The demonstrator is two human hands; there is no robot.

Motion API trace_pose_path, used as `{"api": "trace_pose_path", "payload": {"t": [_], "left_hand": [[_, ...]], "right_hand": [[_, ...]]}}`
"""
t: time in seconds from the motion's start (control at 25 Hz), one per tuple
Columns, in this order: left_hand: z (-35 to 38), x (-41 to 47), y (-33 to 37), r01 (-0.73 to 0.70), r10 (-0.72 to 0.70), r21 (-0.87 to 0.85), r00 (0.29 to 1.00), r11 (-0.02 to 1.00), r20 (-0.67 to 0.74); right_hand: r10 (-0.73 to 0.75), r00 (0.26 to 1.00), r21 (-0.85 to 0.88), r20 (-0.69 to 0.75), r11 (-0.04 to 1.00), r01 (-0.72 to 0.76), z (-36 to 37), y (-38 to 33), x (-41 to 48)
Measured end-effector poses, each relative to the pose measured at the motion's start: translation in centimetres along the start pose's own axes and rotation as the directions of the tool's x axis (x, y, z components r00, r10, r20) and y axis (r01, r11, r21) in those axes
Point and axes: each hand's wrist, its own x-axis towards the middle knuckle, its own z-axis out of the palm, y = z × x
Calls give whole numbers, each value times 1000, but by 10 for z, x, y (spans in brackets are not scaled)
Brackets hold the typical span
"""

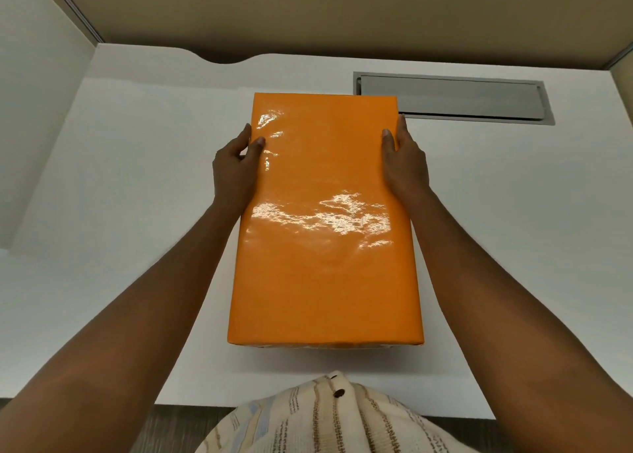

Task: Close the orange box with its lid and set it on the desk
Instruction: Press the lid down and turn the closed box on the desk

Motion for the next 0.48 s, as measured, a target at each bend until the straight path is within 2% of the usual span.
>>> {"api": "trace_pose_path", "payload": {"t": [0.12, 0.2, 0.28, 0.32, 0.4, 0.48], "left_hand": [[-6, -3, 9, 18, -16, 143, 1000, 989, -13], [-15, -12, 19, 43, -37, 206, 999, 978, -31], [-30, -26, 26, 50, -42, 132, 997, 990, -60], [-38, -38, 28, 56, -50, 99, 997, 994, -60], [-50, -67, 22, 74, -75, 152, 997, 986, 0], [-54, -101, 11, 125, -140, 238, 989, 963, 46]], "right_hand": [[4, 1000, 21, -9, 1000, -4, -3, -3, -5], [2, 988, 91, -152, 996, 12, -10, -6, -13], [-18, 939, 149, -343, 986, 73, -22, -6, -30], [-47, 920, 150, -390, 982, 114, -27, -3, -43], [-135, 926, 114, -354, 976, 186, -34, 9, -78], [-188, 958, 57, -215, 977, 204, -34, 25, -116]]}}
